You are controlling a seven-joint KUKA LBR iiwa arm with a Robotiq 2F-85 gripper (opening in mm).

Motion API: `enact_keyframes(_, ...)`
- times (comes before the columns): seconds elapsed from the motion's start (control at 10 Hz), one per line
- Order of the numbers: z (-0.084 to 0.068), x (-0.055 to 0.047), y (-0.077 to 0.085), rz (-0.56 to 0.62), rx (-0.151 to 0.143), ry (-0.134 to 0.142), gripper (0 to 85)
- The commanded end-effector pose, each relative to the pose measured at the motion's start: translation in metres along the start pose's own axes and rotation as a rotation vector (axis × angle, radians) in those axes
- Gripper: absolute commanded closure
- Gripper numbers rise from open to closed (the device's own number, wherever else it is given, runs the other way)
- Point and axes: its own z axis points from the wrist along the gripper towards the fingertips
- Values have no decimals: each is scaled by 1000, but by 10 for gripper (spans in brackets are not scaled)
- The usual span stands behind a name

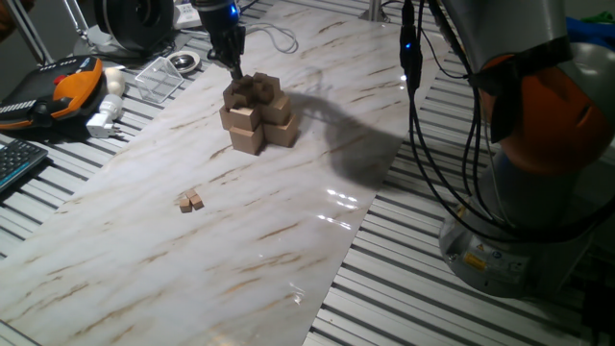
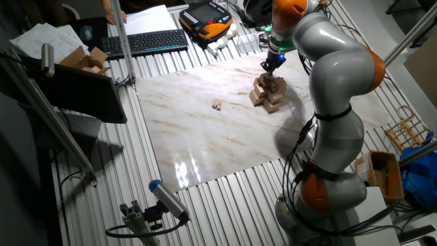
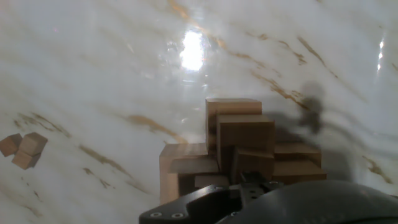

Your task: Stack the blocks into a cross shape

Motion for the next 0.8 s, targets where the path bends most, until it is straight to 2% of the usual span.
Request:
enact_keyframes(0.0,0,1,0,0,0,2,850)
enact_keyframes(0.7,2,4,2,2,0,2,850)
